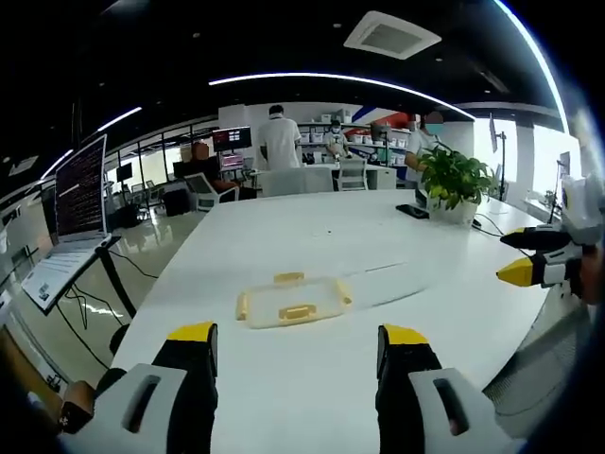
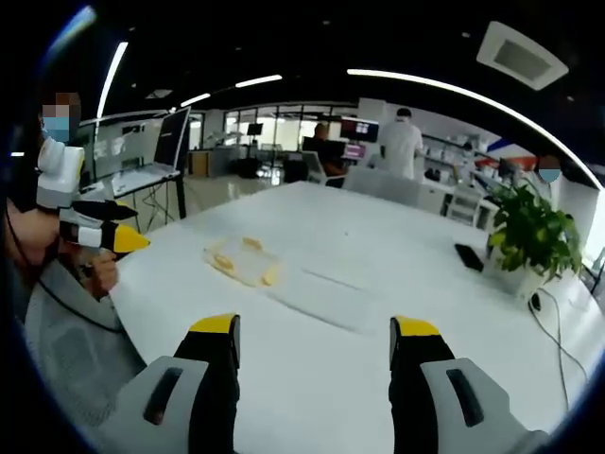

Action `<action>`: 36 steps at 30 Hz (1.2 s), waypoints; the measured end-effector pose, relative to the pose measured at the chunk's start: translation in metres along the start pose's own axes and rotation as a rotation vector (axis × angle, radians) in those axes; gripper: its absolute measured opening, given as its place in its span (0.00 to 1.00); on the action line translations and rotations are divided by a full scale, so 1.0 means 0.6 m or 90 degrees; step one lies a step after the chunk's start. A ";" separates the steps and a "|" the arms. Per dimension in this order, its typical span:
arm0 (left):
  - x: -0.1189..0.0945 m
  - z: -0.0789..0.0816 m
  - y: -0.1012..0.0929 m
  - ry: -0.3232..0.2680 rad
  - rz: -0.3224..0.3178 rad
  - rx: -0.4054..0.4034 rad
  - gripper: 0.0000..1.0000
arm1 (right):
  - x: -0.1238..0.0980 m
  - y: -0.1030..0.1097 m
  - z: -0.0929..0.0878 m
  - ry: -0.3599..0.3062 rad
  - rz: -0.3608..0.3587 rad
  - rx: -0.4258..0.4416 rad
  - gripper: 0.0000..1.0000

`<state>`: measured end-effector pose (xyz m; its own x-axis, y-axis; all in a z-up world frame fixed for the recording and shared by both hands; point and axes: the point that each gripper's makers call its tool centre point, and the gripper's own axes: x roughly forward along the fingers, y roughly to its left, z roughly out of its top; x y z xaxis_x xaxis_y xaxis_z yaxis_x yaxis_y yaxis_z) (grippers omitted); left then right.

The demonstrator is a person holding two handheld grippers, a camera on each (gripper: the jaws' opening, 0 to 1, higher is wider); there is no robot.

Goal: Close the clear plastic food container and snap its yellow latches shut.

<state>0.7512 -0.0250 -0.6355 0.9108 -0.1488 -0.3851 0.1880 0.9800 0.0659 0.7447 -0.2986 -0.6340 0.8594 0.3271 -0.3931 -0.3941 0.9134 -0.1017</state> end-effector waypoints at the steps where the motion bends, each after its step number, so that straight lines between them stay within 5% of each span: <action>1: 0.000 0.000 0.001 0.000 -0.001 0.000 0.64 | 0.001 0.000 0.000 0.000 0.000 0.000 0.62; 36: 0.033 0.009 0.050 -0.001 -0.009 0.013 0.64 | 0.068 0.022 0.039 0.003 0.014 -0.026 0.61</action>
<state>0.7768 0.0006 -0.6365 0.9085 -0.1635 -0.3845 0.2090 0.9747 0.0794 0.7823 -0.2675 -0.6302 0.8491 0.3456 -0.3995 -0.4259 0.8953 -0.1308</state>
